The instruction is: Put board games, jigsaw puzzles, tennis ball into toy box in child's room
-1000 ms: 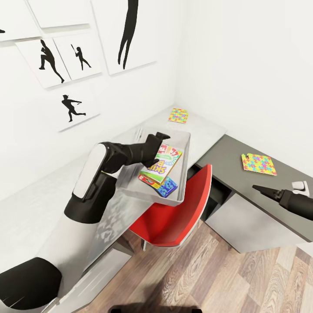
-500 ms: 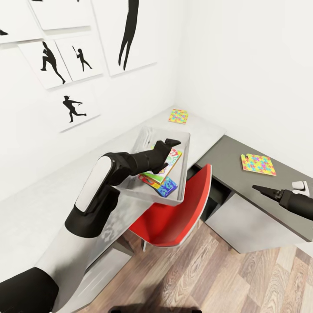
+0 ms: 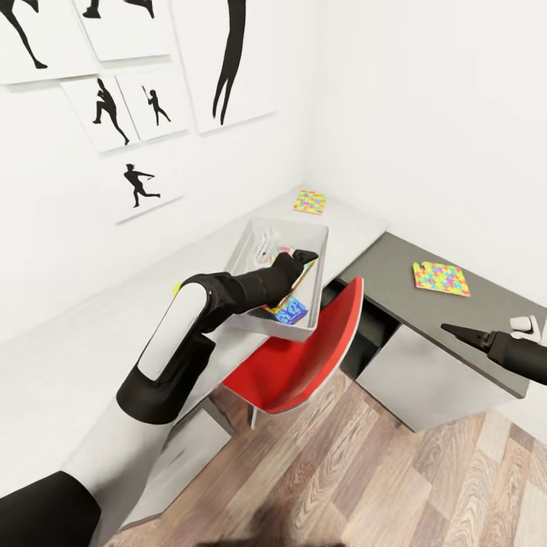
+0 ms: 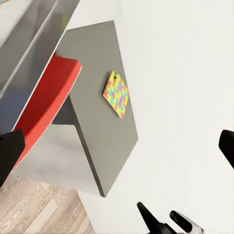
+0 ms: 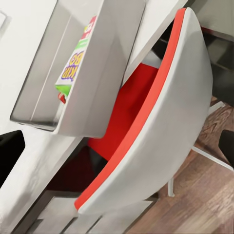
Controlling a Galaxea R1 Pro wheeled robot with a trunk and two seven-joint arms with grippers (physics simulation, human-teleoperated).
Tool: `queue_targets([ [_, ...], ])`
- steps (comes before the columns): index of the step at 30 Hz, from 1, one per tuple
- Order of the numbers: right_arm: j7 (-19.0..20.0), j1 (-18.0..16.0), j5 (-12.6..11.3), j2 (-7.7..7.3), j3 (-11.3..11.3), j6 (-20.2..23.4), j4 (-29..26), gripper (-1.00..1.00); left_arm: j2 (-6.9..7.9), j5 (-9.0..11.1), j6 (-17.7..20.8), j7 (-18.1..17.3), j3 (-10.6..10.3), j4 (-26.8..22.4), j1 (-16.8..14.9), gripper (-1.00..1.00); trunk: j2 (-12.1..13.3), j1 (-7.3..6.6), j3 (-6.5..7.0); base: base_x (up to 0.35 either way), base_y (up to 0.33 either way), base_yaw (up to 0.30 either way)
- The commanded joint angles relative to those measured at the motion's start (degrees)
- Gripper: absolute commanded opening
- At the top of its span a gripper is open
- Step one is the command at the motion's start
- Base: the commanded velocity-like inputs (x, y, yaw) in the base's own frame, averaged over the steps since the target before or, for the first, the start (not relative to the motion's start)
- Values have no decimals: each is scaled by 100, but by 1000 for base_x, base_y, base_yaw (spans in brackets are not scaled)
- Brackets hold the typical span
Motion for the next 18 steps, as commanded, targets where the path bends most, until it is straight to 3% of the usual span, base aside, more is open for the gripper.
queue_targets([
  [1, 49, -6, 47, 4, -6, 24, 1, 100, -1, -21, 21, 33, -5, -4, 0, 100, -10, 2, 0, -105, 0, 0],
  [18, -87, -6, 55, 32, 11, 24, 0, 100, 16, -177, 103, 22, -51, -4, 178, 100, -10, 2, 155, -41, 0, 0],
])
